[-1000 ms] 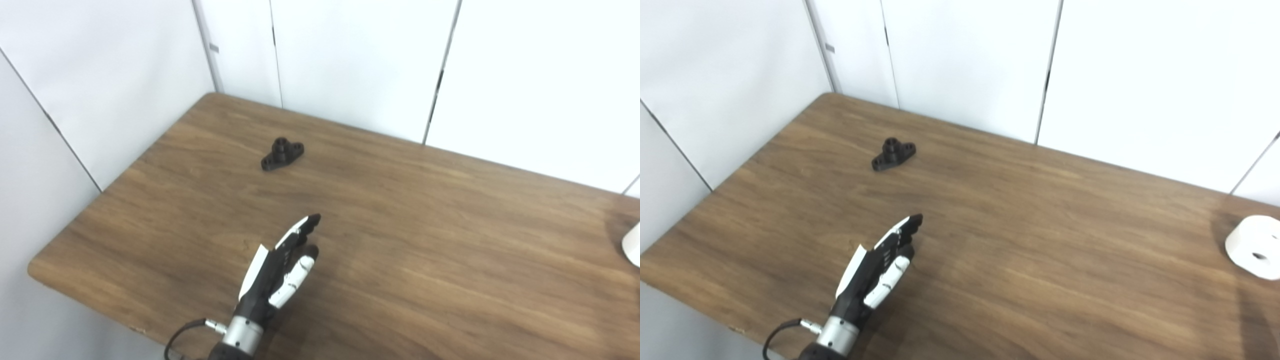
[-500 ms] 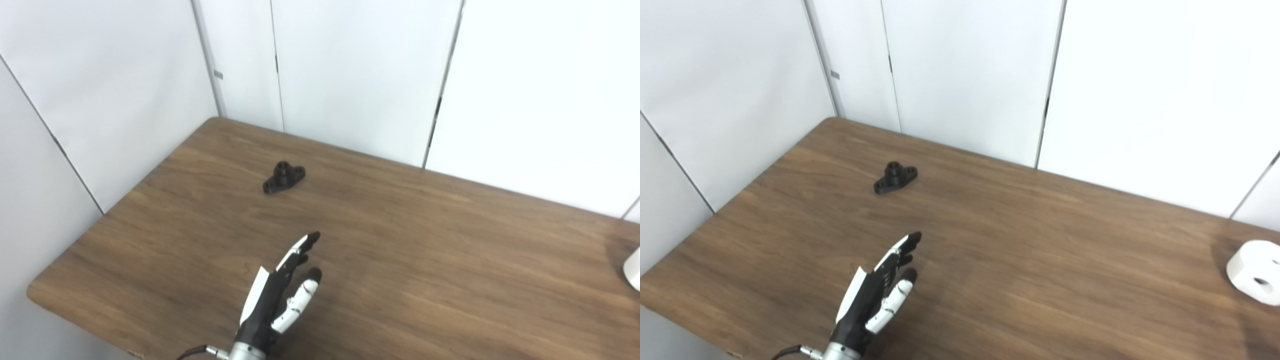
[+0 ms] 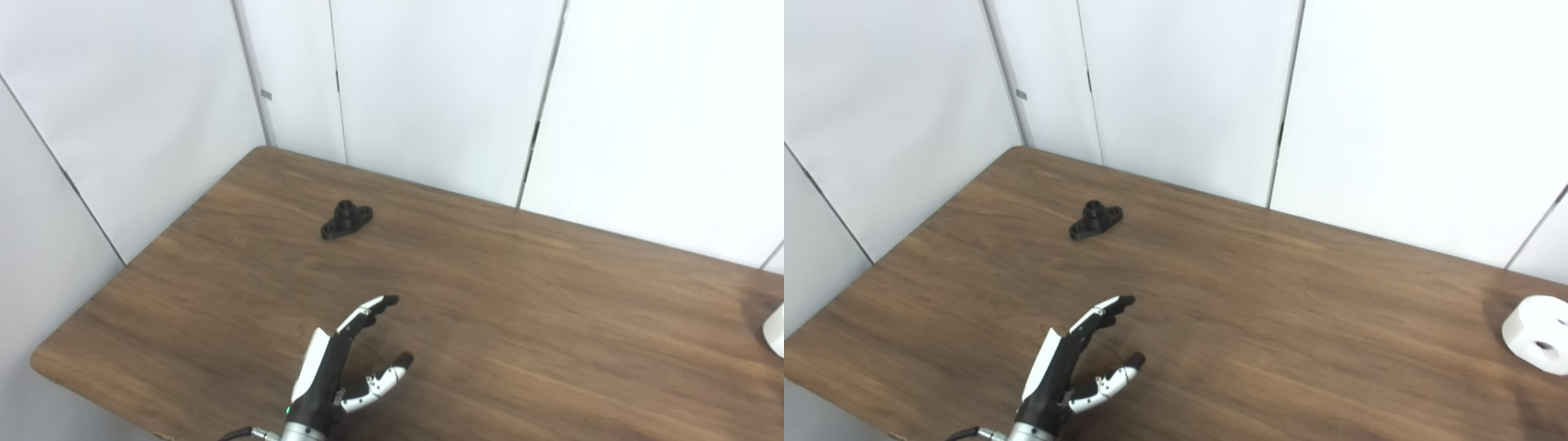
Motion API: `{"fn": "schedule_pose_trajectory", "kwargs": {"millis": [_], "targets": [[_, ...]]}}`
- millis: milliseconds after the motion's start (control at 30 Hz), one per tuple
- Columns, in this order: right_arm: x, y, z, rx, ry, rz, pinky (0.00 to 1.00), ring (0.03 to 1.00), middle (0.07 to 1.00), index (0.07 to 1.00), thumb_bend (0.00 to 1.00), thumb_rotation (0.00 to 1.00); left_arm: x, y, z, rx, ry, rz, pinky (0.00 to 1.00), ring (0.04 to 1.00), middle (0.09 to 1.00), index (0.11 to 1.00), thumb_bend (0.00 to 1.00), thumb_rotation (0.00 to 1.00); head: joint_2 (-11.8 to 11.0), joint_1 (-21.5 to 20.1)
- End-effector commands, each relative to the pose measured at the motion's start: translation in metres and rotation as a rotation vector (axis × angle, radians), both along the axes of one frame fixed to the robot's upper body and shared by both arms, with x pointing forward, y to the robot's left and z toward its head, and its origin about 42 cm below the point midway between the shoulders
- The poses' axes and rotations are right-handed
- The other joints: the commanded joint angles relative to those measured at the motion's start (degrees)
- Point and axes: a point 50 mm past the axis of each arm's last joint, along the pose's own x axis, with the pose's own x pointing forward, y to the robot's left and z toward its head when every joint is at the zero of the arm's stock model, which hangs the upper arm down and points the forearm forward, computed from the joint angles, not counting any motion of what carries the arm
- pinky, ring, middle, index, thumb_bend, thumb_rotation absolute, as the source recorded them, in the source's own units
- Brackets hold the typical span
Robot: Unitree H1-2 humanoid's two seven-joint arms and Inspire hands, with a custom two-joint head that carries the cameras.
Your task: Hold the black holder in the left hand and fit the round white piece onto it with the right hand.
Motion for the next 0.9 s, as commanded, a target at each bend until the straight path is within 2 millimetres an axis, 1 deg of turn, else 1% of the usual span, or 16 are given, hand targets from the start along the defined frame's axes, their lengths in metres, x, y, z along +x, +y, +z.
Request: {"fn": "schedule_pose_trajectory", "kwargs": {"millis": [0,67,133,200,267,400,433,500,600,700,767,867], "targets": [[-0.02,0.01,-0.028,0.044,0.077,-0.017,1.0,0.912,0.919,0.933,0.63,1.0,-0.001,-0.018,0.015,-0.011,-0.044,0.116,0.8,0.841,0.833,0.794,0.77,0.14,0.05,-0.15],[-0.021,0.012,-0.027,0.036,0.086,-0.018,1.0,0.917,0.921,0.93,0.63,1.0,0.003,-0.012,0.026,0.062,-0.04,0.169,0.79,0.823,0.82,0.786,0.82,0.13,0.09,-0.38],[-0.022,0.013,-0.026,0.026,0.089,-0.016,1.0,0.92,0.924,0.926,0.64,1.0,0.006,-0.006,0.038,0.144,-0.028,0.218,0.78,0.813,0.817,0.791,0.83,0.16,0.1,-0.63],[-0.022,0.014,-0.025,0.015,0.091,-0.016,1.0,0.922,0.923,0.923,0.64,1.0,0.012,0.001,0.049,0.22,-0.017,0.254,0.78,0.819,0.82,0.798,0.83,0.22,0.19,-0.83],[-0.023,0.015,-0.025,0.003,0.096,-0.02,1.0,0.925,0.921,0.921,0.63,1.0,0.018,0.008,0.056,0.28,-0.014,0.271,0.78,0.824,0.818,0.796,0.83,0.26,0.27,-1.04],[-0.024,0.016,-0.024,-0.005,0.098,-0.025,0.99,0.924,0.918,0.92,0.65,1.0,0.03,0.018,0.068,0.362,-0.006,0.299,0.77,0.846,0.821,0.795,0.85,0.35,0.42,-1.71],[-0.024,0.016,-0.025,-0.003,0.103,-0.026,0.99,0.926,0.915,0.915,0.68,1.0,0.034,0.021,0.07,0.367,-0.001,0.302,0.77,0.852,0.83,0.802,0.83,0.36,0.41,-1.79],[-0.024,0.016,-0.025,-0.002,0.104,-0.024,1.0,0.935,0.915,0.908,0.71,1.0,0.04,0.026,0.072,0.372,0.011,0.308,0.77,0.863,0.845,0.813,0.79,0.4,0.41,-1.99],[-0.025,0.016,-0.025,-0.004,0.102,-0.023,1.0,0.942,0.92,0.908,0.71,1.0,0.05,0.033,0.073,0.385,0.034,0.325,0.78,0.881,0.868,0.825,0.77,0.48,0.52,-2.24],[-0.026,0.017,-0.025,-0.005,0.101,-0.024,0.99,0.938,0.923,0.907,0.67,1.0,0.063,0.04,0.073,0.403,0.058,0.349,0.81,0.907,0.888,0.831,0.76,0.49,0.58,-2.43],[-0.026,0.017,-0.024,-0.003,0.103,-0.025,1.0,0.944,0.927,0.908,0.68,1.0,0.069,0.043,0.073,0.419,0.072,0.362,0.83,0.923,0.904,0.838,0.76,0.52,0.68,-2.58],[-0.026,0.018,-0.026,-0.003,0.104,-0.027,1.0,0.938,0.922,0.903,0.68,1.0,0.081,0.048,0.074,0.46,0.096,0.384,0.86,0.919,0.913,0.835,0.77,0.53,0.74,-2.83]]}}
